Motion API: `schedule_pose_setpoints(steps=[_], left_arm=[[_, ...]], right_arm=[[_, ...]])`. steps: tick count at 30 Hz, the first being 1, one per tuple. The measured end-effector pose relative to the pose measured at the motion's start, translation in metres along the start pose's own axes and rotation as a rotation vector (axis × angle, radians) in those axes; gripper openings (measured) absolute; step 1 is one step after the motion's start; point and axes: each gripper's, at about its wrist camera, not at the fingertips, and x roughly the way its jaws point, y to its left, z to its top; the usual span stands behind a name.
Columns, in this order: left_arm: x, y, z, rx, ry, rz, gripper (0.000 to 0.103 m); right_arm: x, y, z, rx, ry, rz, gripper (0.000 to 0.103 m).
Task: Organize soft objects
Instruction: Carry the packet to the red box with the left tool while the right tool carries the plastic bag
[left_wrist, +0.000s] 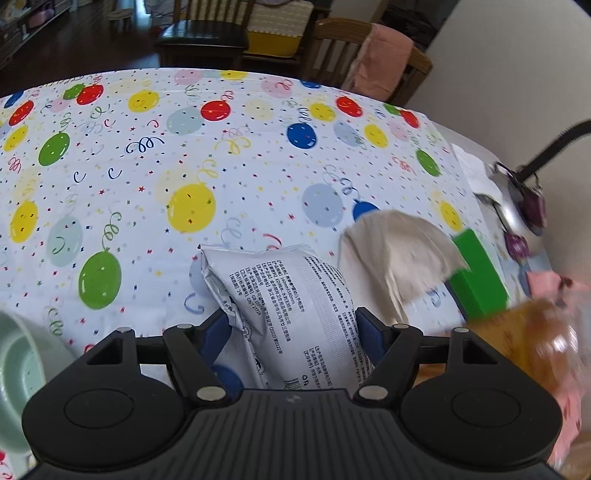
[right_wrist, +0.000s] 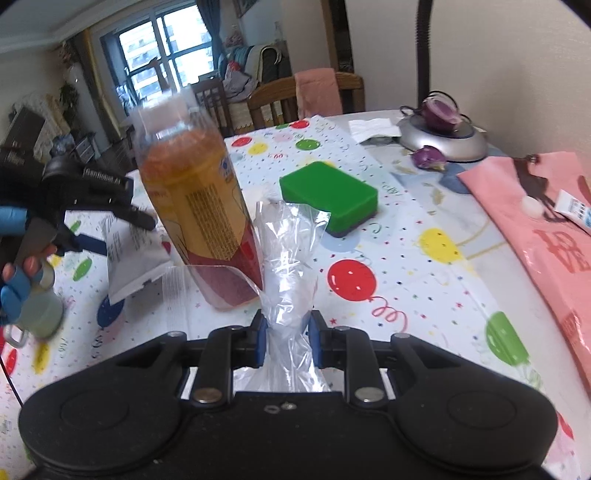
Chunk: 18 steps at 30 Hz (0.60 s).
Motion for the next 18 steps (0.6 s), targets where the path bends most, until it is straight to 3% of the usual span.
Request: schedule_pose_setpoints(steps=[10, 18], left_arm=[[-0.062, 0.006, -0.021, 0.068, 0.01, -0.088, 0.073], [-0.13, 0.034, -0.032, 0.123, -0.044, -0.12, 0.073]], right_arm=[[-0.053, 0.015, 0.002, 0.044, 0.0, 0.015, 0.022], [-0.089, 0.05, 0.01, 0.056, -0.047, 0.112, 0.022]])
